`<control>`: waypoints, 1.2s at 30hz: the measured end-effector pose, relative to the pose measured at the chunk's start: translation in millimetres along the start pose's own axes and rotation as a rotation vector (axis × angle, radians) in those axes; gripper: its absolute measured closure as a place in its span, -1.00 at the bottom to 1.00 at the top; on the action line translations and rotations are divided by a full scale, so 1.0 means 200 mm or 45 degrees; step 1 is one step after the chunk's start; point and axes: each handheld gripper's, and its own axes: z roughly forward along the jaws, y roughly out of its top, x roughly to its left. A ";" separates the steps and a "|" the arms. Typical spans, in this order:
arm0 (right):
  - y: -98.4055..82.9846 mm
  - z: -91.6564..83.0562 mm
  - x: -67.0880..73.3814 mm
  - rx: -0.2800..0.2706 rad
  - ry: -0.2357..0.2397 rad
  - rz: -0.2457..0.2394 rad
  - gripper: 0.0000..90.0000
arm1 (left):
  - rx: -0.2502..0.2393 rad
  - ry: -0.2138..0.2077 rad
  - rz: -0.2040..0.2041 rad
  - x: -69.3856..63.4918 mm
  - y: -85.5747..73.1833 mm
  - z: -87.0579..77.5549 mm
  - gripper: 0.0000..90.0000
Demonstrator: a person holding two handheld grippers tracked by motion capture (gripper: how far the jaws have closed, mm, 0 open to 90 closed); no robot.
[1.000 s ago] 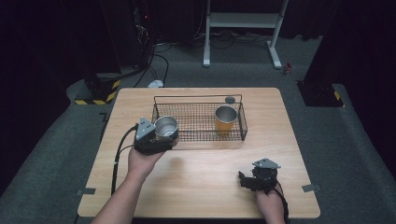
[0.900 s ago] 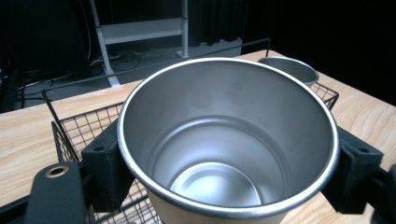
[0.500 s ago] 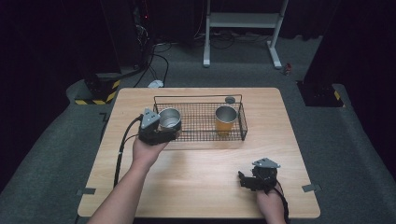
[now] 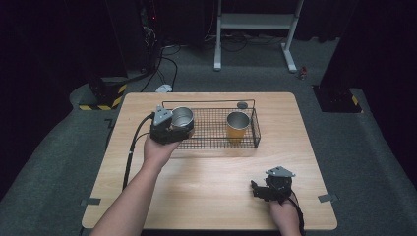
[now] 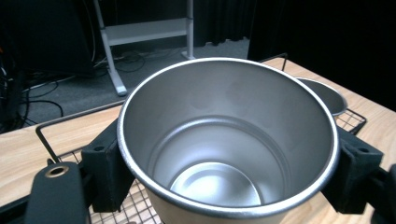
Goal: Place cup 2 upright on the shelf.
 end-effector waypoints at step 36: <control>0.00 0.00 0.00 0.002 0.002 -0.003 -0.80 | 0.074 0.055 -0.007 0.05 0.03 0.27 -0.58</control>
